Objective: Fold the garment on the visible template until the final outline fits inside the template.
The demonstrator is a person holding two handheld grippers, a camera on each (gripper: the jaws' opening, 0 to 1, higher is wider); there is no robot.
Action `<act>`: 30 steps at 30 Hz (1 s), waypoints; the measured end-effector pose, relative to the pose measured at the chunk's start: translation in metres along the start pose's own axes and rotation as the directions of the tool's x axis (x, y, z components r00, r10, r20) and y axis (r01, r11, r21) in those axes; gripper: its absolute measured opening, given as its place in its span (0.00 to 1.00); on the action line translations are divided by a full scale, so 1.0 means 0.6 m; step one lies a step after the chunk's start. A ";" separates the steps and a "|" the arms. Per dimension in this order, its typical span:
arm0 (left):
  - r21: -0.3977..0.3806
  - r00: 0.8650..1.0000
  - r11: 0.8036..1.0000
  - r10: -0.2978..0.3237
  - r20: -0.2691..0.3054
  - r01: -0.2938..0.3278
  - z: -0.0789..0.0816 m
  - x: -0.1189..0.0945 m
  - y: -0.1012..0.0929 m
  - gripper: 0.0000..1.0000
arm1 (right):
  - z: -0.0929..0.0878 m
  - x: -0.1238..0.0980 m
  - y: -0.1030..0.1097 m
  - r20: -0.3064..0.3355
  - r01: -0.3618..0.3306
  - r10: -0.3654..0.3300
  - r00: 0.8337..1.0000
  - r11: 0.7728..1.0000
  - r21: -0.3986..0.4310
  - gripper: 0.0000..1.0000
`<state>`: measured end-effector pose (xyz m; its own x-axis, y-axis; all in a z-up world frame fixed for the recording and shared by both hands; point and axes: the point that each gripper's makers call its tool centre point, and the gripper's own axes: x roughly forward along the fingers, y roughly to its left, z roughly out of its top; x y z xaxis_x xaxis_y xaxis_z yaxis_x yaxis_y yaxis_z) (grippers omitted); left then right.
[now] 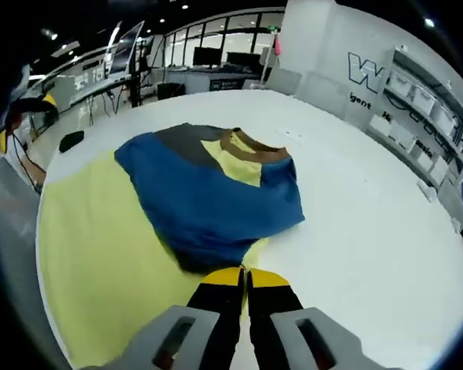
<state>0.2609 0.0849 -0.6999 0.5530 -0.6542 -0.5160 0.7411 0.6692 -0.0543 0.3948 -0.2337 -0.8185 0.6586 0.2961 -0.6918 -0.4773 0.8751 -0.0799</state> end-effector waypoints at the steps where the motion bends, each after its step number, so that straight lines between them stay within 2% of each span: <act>1: 0.001 1.000 1.000 0.000 -0.001 0.000 0.000 0.000 0.000 0.82 | -0.001 -0.001 -0.004 0.001 0.009 -0.009 1.000 1.000 0.017 0.00; 4: 0.005 1.000 1.000 -0.002 -0.002 0.002 0.000 0.000 0.000 0.82 | -0.010 -0.006 -0.014 -0.007 0.034 -0.033 0.999 0.998 0.053 0.00; 7: 0.007 1.000 1.000 -0.003 -0.005 0.003 0.001 0.001 0.001 0.82 | -0.026 -0.007 -0.027 -0.032 0.066 -0.062 0.998 0.987 0.149 0.00; 14: 0.013 1.000 1.000 -0.003 -0.011 0.003 0.000 0.001 0.004 0.81 | -0.059 -0.004 -0.046 -0.086 0.115 -0.098 0.991 0.969 0.218 0.00; 18: 0.013 1.000 1.000 -0.001 -0.018 0.001 -0.002 0.001 0.006 0.80 | -0.068 -0.003 -0.047 -0.093 0.121 -0.103 0.990 0.968 0.220 0.00; 20: 0.016 1.000 1.000 0.001 -0.022 -0.001 -0.004 0.001 0.006 0.80 | -0.067 -0.002 -0.049 -0.084 0.116 -0.102 0.991 0.975 0.187 0.00; 21: 0.017 1.000 1.000 0.003 -0.021 -0.003 -0.003 0.001 0.007 0.81 | -0.071 -0.008 -0.045 -0.101 0.121 -0.101 0.990 0.972 0.204 0.00; 25: 0.017 1.000 1.000 0.010 -0.005 -0.010 0.002 0.004 0.009 0.83 | -0.073 -0.007 -0.049 -0.105 0.118 -0.100 0.989 0.976 0.182 0.00; 30: 0.019 1.000 1.000 0.006 0.002 -0.006 0.005 0.007 0.008 0.83 | -0.074 -0.017 -0.051 -0.100 0.113 -0.097 0.990 0.979 0.170 0.04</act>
<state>0.2678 0.0844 -0.6996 0.5578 -0.6511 -0.5147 0.7451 0.6660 -0.0350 0.3769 -0.2803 -0.8410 0.6403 0.1696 -0.7491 -0.2935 0.9553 -0.0346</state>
